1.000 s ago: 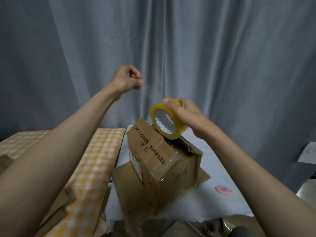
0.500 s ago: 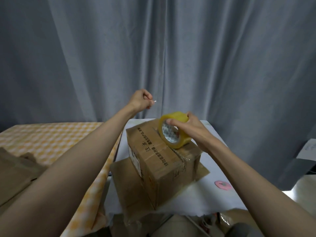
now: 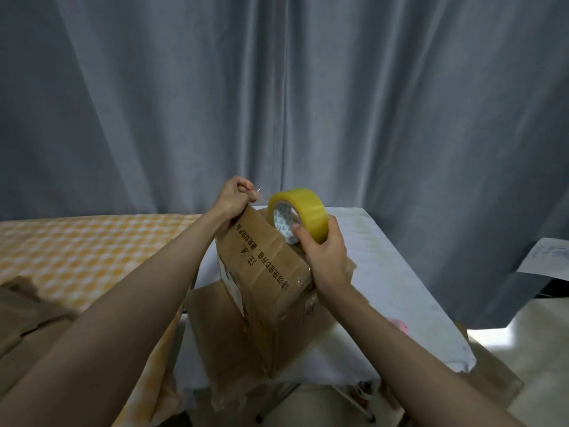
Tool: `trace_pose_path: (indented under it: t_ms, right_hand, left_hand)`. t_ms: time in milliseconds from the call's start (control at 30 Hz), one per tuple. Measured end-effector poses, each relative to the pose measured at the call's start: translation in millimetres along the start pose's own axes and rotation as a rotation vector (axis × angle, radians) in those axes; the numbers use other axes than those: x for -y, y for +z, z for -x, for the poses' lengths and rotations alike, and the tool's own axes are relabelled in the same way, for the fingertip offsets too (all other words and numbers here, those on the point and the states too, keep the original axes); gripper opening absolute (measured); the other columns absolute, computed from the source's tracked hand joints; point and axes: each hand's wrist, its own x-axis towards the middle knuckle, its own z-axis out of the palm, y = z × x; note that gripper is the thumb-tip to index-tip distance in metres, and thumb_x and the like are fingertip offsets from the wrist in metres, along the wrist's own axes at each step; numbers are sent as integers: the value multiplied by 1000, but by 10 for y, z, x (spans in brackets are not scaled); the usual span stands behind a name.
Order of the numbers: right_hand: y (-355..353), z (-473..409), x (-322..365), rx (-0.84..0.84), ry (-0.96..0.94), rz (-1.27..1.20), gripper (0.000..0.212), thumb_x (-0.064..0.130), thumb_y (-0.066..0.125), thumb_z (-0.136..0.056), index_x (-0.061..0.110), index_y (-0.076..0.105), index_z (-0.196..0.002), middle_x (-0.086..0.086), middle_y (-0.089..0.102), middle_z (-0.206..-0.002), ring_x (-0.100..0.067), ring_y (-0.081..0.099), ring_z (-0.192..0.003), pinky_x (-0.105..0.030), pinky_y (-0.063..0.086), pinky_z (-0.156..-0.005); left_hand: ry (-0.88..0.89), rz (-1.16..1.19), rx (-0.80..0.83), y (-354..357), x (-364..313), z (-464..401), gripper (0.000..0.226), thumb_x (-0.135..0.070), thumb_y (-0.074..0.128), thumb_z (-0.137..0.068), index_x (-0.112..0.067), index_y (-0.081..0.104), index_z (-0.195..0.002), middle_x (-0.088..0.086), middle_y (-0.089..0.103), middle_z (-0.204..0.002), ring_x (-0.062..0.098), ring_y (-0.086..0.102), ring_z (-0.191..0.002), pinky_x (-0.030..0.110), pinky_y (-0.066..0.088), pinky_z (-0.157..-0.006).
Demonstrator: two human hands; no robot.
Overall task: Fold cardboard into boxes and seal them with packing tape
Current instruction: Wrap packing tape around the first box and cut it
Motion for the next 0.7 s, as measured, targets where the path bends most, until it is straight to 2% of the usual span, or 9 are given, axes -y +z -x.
trace_pose_path:
  t_ms: [100, 167, 233, 333, 400, 500, 600, 700]
  right_hand:
    - [-42, -9, -54, -32, -46, -16, 21, 42, 75, -85, 27, 59, -87, 17, 60, -74, 1, 57, -69, -8, 41, -60]
    - [-50, 4, -76, -46, -81, -30, 21, 42, 77, -83, 28, 62, -86, 14, 63, -75, 0, 59, -69, -8, 42, -60]
    - [-50, -10, -74, -38, -78, -61, 22, 42, 78, -81, 26, 63, -83, 8, 65, -75, -4, 59, -67, -14, 46, -61]
    - [-68, -72, -46, 26, 11, -171, 21, 37, 80, -78, 24, 65, -85, 1, 67, -76, -22, 66, -76, -41, 58, -71]
    - [-92, -106, -49, 25, 28, -207, 20, 34, 80, -77, 23, 66, -86, -3, 70, -81, -27, 68, -82, -49, 58, -78]
    - [-133, -118, -75, 21, 20, -222, 20, 34, 80, -77, 23, 67, -86, -2, 71, -83, -23, 68, -82, -44, 58, -78]
    - [-217, -207, -87, 69, 61, -254, 23, 35, 81, -76, 20, 64, -81, 3, 64, -75, -16, 63, -74, -35, 53, -73]
    - [-319, -369, -50, 134, 174, -332, 33, 33, 81, -74, 10, 66, -92, -7, 67, -80, -22, 65, -79, -44, 54, -78]
  left_hand:
    - [11, -5, -4, 115, 62, -12, 12, -3, 58, -96, -10, 51, -101, 7, 63, -93, 15, 62, -93, 14, 48, -69]
    - [-2, -23, -6, 164, 80, -20, 11, -3, 58, -96, -10, 51, -101, 12, 64, -102, 18, 61, -102, 26, 52, -85]
    - [-32, -36, -11, 171, 76, -29, 10, -3, 58, -95, -10, 52, -100, 14, 64, -107, 22, 60, -104, 35, 51, -92]
    - [-105, -53, -18, 158, 56, -34, 11, -5, 57, -94, -15, 55, -93, 13, 63, -104, 24, 59, -96, 34, 52, -81]
    - [-124, -64, -26, 181, 51, -24, 14, -6, 57, -94, -17, 54, -86, 11, 62, -99, 23, 58, -90, 34, 52, -75]
    - [-145, -94, -53, 224, 44, 0, 15, -8, 55, -96, -15, 54, -82, 10, 63, -95, 24, 60, -89, 45, 55, -86]
    - [-198, -109, -118, 229, 42, 31, 13, -16, 51, -98, -9, 63, -98, 14, 67, -106, 31, 64, -100, 46, 56, -91]
    - [-167, -226, -220, 296, 102, 167, 9, -20, 48, -97, -15, 54, -100, 5, 62, -104, 27, 60, -97, 42, 53, -87]
